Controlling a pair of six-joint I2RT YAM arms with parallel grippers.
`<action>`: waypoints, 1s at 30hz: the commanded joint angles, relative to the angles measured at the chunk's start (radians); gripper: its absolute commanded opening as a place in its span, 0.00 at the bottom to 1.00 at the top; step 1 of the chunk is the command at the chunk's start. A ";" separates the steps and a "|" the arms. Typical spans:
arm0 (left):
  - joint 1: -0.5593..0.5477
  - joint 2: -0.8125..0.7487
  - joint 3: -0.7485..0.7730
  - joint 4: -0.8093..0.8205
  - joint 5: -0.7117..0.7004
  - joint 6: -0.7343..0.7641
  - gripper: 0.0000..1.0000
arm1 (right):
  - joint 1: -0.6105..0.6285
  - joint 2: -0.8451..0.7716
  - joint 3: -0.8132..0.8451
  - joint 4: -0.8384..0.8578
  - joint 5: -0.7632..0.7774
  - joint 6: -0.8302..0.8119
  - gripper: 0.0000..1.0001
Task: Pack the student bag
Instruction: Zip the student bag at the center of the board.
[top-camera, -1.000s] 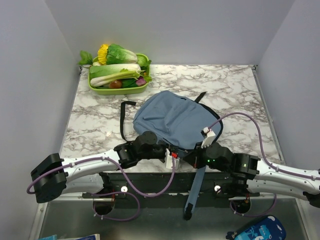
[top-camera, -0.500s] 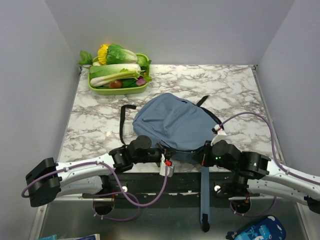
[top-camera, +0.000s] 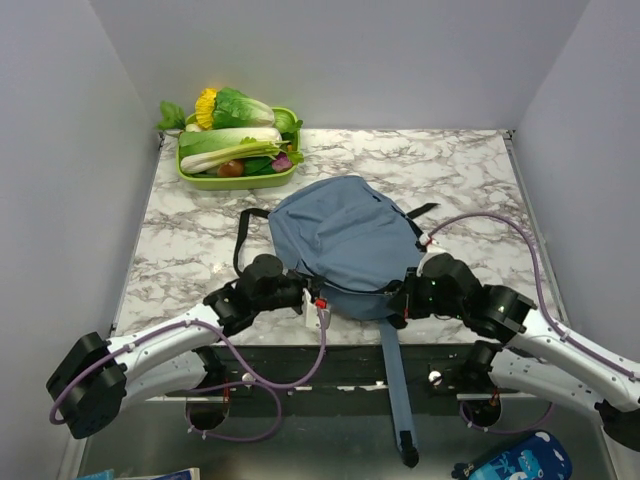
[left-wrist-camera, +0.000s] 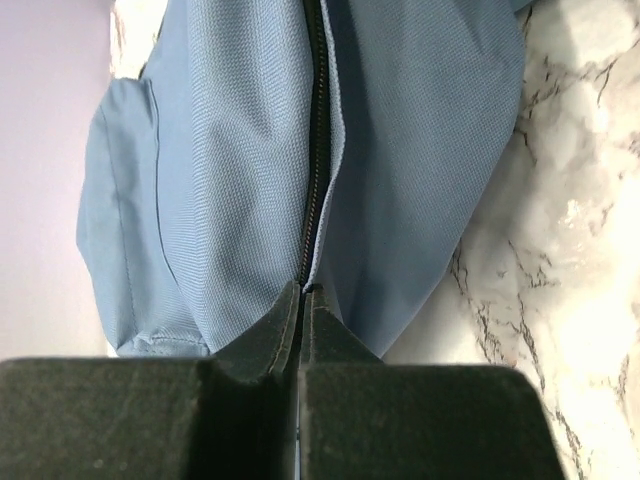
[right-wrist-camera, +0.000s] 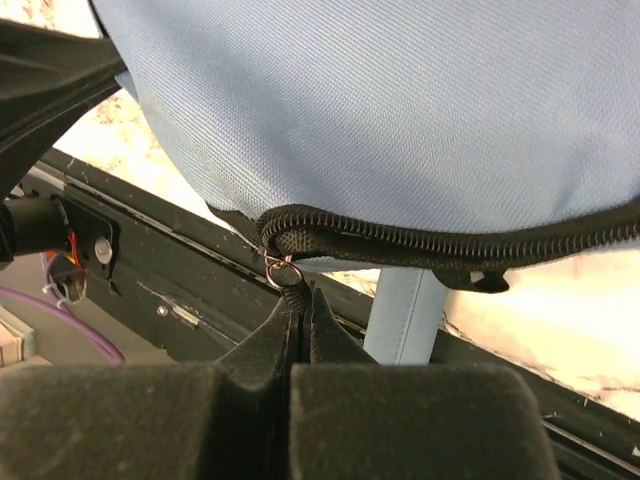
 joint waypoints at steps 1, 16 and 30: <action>0.071 0.032 0.002 -0.218 -0.118 0.033 0.17 | -0.026 0.048 0.036 0.021 -0.085 -0.105 0.01; -0.197 0.119 0.300 -0.151 -0.005 -0.496 0.60 | -0.025 0.137 0.028 0.244 -0.273 -0.079 0.01; -0.270 0.234 0.248 0.122 -0.222 -0.467 0.64 | -0.026 0.055 -0.079 0.286 -0.319 -0.034 0.01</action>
